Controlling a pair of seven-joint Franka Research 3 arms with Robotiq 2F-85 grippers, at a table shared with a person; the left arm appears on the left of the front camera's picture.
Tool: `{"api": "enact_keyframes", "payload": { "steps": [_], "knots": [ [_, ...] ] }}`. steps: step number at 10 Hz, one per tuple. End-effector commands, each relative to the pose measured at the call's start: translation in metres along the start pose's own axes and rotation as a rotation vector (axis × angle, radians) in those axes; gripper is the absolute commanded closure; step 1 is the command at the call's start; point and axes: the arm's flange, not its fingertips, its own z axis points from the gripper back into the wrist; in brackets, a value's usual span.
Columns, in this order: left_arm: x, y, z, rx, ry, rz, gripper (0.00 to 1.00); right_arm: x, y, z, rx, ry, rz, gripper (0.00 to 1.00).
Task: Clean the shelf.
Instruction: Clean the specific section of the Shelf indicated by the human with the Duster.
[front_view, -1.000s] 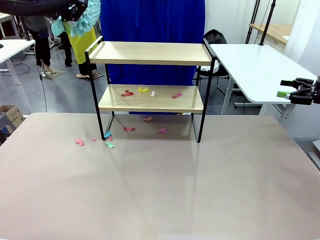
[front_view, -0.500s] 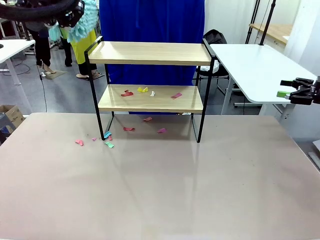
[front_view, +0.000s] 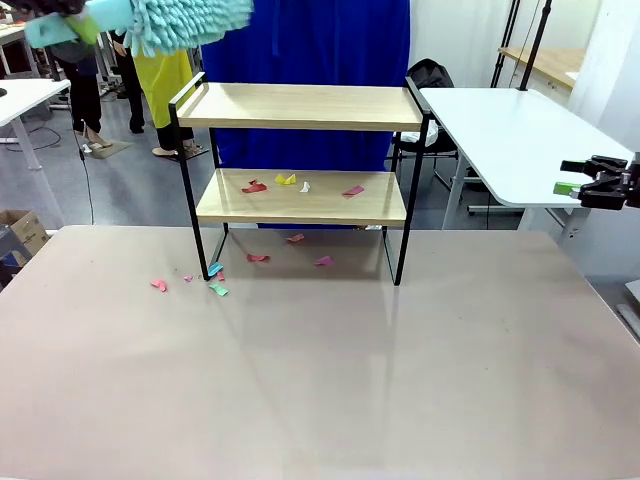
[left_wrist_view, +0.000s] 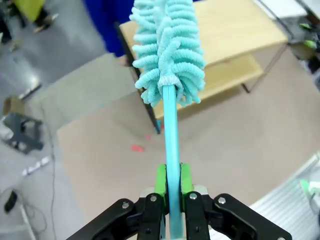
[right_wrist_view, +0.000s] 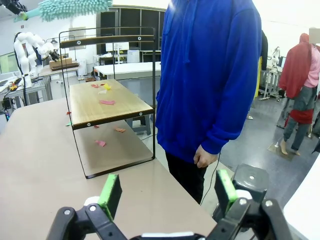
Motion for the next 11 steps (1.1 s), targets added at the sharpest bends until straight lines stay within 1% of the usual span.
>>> {"api": "enact_keyframes", "payload": {
  "steps": [1,2,3,4,5,6,8,9,11],
  "knots": [
    [-0.020,0.014,0.006,-0.139,0.056,-0.176,0.87,0.003,0.002,-0.001,0.001,-0.004,0.004,0.00],
    [-0.028,0.023,0.008,-0.247,0.101,-0.283,0.87,0.003,0.002,-0.001,0.001,-0.004,0.004,0.00],
    [-0.037,0.026,0.009,-0.305,0.136,-0.409,0.87,0.003,0.002,-0.001,0.001,-0.004,0.004,0.00],
    [-0.045,0.025,0.007,-0.303,0.160,-0.540,0.87,0.003,0.002,-0.001,0.001,-0.004,0.004,0.00],
    [-0.053,0.023,0.002,-0.300,0.169,-0.618,0.87,0.003,0.002,-0.001,0.001,-0.004,0.004,0.00],
    [-0.058,0.022,-0.003,-0.300,0.202,-0.671,0.87,0.003,0.002,-0.001,0.001,-0.004,0.004,0.00],
    [-0.073,0.011,-0.023,-0.254,0.322,-0.843,0.87,0.003,0.002,-0.001,0.001,-0.004,0.004,0.00],
    [-0.076,0.007,-0.037,-0.208,0.387,-0.825,0.87,0.003,0.002,-0.001,0.001,-0.004,0.004,0.00],
    [-0.093,-0.003,-0.072,-0.192,0.548,-0.948,0.87,0.003,0.002,-0.001,0.001,-0.004,0.004,0.00]
  ]
}}
